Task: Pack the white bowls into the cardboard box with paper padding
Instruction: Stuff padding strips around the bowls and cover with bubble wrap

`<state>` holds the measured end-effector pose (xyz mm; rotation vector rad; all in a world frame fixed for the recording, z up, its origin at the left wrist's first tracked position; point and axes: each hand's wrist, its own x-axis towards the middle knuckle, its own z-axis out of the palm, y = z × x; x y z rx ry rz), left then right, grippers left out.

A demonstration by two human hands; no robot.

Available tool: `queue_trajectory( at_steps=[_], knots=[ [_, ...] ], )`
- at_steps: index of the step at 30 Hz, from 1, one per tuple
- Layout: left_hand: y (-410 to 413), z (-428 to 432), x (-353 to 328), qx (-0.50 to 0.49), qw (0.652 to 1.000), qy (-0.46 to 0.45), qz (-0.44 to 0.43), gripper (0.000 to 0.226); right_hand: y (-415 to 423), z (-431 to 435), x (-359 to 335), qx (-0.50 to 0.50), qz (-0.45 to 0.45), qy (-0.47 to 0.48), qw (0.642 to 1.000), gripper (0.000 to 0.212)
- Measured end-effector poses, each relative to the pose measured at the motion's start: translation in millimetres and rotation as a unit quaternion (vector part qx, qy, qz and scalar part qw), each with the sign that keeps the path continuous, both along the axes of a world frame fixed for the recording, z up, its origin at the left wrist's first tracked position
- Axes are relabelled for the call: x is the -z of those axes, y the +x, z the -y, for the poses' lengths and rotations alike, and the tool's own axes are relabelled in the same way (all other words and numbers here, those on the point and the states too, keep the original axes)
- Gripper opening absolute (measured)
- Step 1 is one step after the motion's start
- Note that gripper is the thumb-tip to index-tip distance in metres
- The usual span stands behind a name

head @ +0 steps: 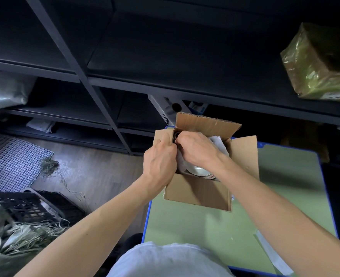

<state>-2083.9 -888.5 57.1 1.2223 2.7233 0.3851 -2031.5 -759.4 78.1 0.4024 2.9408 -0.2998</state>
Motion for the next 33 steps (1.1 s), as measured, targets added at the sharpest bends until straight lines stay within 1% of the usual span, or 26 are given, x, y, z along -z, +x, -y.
queue_trajectory(
  at_steps=[3, 4, 7, 9, 11, 12, 15, 17, 20, 22, 24, 28, 30, 33],
  knots=[
    [0, 3, -1, -0.020, 0.999, 0.018, 0.029, 0.012, 1, -3, 1, -0.020, 0.005, -0.014, 1.000, 0.013],
    [0, 6, -1, -0.011, 0.999, 0.027, 0.031, 0.013, 2, -5, 1, -0.025, 0.005, -0.027, 0.999, 0.014],
    [-1, 20, -6, -0.005, 0.997, 0.072, 0.028, 0.009, 7, -8, 2, -0.018, 0.006, -0.054, 0.998, 0.025],
    [-2, 28, -7, -0.021, 0.995, 0.087, 0.041, 0.008, 10, -9, 2, -0.002, -0.017, -0.051, 0.999, 0.030],
    [-3, 32, -7, -0.035, 0.993, 0.094, 0.055, 0.013, 9, -9, 2, 0.004, -0.043, -0.034, 0.998, 0.025],
    [-4, 33, -6, -0.037, 0.993, 0.094, 0.061, 0.016, 9, -7, 3, 0.005, -0.041, -0.023, 0.999, 0.023],
    [-4, 34, -2, -0.025, 0.994, 0.079, 0.069, 0.026, 12, -2, 6, 0.011, -0.031, -0.016, 0.999, 0.027],
    [-4, 33, -1, -0.014, 0.995, 0.070, 0.062, 0.029, 15, 0, 6, 0.027, -0.043, -0.022, 0.998, 0.032],
    [-2, 29, -3, 0.001, 0.997, 0.065, 0.044, 0.017, 23, 2, 1, 0.049, -0.056, -0.022, 0.997, 0.034],
    [0, 26, -4, 0.021, 0.999, 0.040, 0.023, 0.008, 31, 2, -1, 0.056, -0.052, -0.020, 0.997, 0.034],
    [2, 21, -6, 0.035, 0.999, -0.008, 0.003, 0.010, 36, 2, -4, 0.062, -0.053, -0.027, 0.996, 0.035],
    [1, 11, -9, 0.036, 0.997, -0.061, 0.015, 0.015, 30, 7, -6, 0.053, -0.027, -0.015, 0.998, 0.039],
    [0, 10, -10, 0.035, 0.997, -0.073, 0.022, 0.017, 24, 11, -5, 0.037, -0.003, -0.005, 0.999, 0.036],
    [0, 11, -12, 0.027, 0.997, -0.065, 0.036, 0.018, 19, 16, -3, 0.025, 0.022, 0.003, 0.999, 0.021]
  ],
)
